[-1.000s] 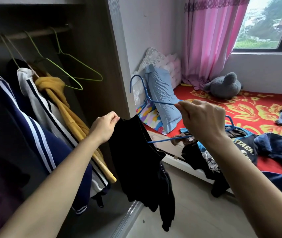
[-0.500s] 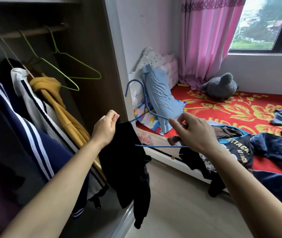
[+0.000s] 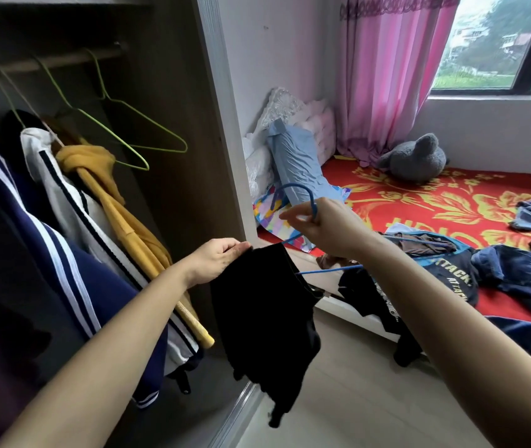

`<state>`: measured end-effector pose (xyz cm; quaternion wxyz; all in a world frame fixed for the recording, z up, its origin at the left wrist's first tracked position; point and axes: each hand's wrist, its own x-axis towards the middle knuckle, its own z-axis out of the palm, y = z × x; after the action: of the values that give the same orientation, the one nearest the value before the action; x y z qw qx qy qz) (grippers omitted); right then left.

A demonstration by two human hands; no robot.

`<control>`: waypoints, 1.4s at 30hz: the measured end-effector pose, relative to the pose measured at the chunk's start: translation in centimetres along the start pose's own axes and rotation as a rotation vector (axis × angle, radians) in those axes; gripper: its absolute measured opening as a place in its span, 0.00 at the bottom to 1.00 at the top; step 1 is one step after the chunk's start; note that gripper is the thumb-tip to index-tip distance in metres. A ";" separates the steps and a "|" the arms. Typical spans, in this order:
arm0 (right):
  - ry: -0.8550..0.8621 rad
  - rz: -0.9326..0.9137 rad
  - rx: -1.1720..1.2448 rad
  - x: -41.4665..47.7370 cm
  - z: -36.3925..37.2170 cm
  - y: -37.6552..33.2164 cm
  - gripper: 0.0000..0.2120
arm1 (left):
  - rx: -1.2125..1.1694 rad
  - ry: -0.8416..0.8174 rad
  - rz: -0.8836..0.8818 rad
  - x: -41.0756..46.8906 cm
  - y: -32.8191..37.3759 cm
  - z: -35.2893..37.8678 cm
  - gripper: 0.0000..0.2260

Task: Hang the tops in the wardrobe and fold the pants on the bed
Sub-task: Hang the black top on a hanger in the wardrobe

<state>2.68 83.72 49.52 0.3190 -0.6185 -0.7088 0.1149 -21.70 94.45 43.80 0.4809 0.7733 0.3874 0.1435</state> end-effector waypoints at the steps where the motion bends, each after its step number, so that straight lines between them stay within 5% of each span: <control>1: 0.012 -0.010 -0.022 0.2 -0.2 -0.1 0.11 | -0.077 -0.085 -0.026 -0.2 -0.4 -0.2 0.23; 5: -0.029 0.039 -0.047 0.2 -1.2 0.5 0.16 | -0.183 -0.281 -0.031 -1.0 -1.5 -1.1 0.16; 13: 0.041 0.125 -0.200 0.2 -0.9 1.3 0.15 | 0.251 0.191 0.152 0.4 -0.4 1.0 0.11; 16: 0.062 0.111 -0.194 0.5 -0.2 1.2 0.13 | 0.172 0.174 0.322 0.6 2.1 2.2 0.10; 20: 0.085 0.173 0.131 0.6 2.7 1.0 0.13 | -0.036 0.191 0.374 1.4 5.5 4.3 0.09; 23: 0.212 0.330 0.609 0.6 2.6 1.3 0.23 | 0.239 0.380 0.409 2.1 6.0 4.3 0.09; 26: 0.152 0.210 0.734 0.4 1.9 0.9 0.23 | 0.450 0.495 0.386 2.4 6.0 3.4 0.10; 32: 0.021 -0.040 0.051 -0.8 0.8 2.5 0.24 | 0.356 0.695 0.401 2.6 4.1 0.4 0.07; 37: 0.260 0.055 0.258 -1.8 1.9 3.8 0.22 | 0.283 0.577 0.324 2.0 3.5 -0.2 0.07; 42: 0.238 0.142 0.445 -1.1 2.4 2.8 0.18 | 0.482 0.434 0.140 1.7 4.6 1.1 0.06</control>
<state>3.54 83.78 45.81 0.5197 -0.5904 -0.5784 0.2164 -17.82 93.94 46.96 0.1791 0.8410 0.4495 0.2419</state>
